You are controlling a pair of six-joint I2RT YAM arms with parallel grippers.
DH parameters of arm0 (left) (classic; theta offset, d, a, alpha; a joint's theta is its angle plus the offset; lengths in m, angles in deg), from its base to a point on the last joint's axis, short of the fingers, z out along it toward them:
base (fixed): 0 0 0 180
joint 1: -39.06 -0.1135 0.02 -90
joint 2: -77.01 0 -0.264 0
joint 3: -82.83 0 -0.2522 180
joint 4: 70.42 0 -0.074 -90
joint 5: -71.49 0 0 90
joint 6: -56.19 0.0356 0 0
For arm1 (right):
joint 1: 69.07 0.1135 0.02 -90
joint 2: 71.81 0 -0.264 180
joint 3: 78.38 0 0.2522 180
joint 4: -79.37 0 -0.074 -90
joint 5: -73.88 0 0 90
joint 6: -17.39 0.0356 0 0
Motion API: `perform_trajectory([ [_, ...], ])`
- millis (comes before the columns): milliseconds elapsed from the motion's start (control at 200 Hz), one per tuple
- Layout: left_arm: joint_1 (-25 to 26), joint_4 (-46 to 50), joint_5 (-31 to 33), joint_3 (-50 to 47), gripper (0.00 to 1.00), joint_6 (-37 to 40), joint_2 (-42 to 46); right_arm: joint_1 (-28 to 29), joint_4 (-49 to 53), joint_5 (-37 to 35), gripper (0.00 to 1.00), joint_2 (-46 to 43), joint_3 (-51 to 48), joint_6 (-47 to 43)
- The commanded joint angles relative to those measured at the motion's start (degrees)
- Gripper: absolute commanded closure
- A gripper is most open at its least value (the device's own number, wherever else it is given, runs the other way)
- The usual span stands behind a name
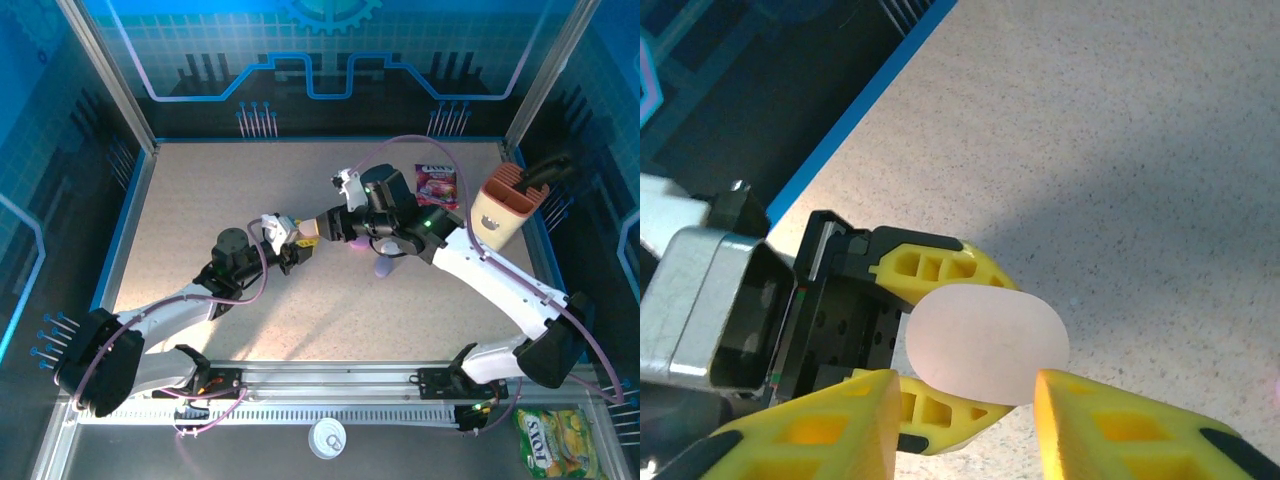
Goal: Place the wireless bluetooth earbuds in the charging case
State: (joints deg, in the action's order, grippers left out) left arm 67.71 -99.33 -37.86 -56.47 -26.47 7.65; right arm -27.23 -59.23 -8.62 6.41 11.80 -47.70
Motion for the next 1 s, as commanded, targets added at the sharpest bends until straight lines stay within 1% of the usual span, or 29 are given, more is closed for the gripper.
perform_trajectory([
  [0,-0.34,-4.52,-2.16,-0.78,0.77,-2.25,1.5,-1.59,-0.4,0.8,0.48,-0.2,-1.07,2.65],
  [80,-0.56,-7.38,-3.17,-1.25,0.76,-4.36,1.84,-4.02,-5.78,7.67,0.38,-1.02,-4.79,8.77],
  [155,-0.78,-10.07,-4.4,-1.62,0.76,-6.26,1.71,-6.15,-13.78,14.76,0.32,-2.27,-9.47,15.84],
  [285,-0.98,-13.07,-5.37,-1.8,0.76,-8.77,1.36,-8.3,-26.0,24.0,0.31,-3.16,-16.22,26.57],
  [455,-0.96,-15.37,-8.96,-0.93,0.76,-10.62,-0.15,-8.81,-38.33,29.9,0.31,-2.74,-21.87,34.99],
  [610,-0.97,-16.67,-10.18,-0.78,0.76,-11.15,-1.46,-9.1,-46.38,31.8,0.39,-1.89,-25.09,39.23],
  [665,-0.98,-17.15,-10.75,-0.81,0.76,-11.37,-1.78,-9.25,-47.59,31.87,0.43,-1.8,-25.7,39.99],
  [760,-1.01,-17.43,-12.08,-0.88,0.75,-11.57,-2.05,-9.76,-48.12,30.93,0.47,-2.01,-25.7,40.3],
  [780,-0.97,-17.51,-12.23,-0.91,0.75,-11.56,-2.06,-9.85,-48.07,30.77,0.48,-2.09,-27.09,40.46],
  [880,-1.02,-17.45,-12.77,-1.0,0.75,-11.34,-2.09,-10.28,-48.54,30.88,0.58,-1.86,-27.56,40.97],
  [960,-0.96,-17.18,-12.9,-1.03,0.75,-11.01,-2.09,-10.32,-48.73,31.03,0.69,-1.92,-27.73,40.95],
  [995,-0.96,-17.04,-12.82,-1.15,0.74,-10.93,-2.09,-10.29,-48.73,31.11,0.75,-2.01,-27.8,40.99],
])
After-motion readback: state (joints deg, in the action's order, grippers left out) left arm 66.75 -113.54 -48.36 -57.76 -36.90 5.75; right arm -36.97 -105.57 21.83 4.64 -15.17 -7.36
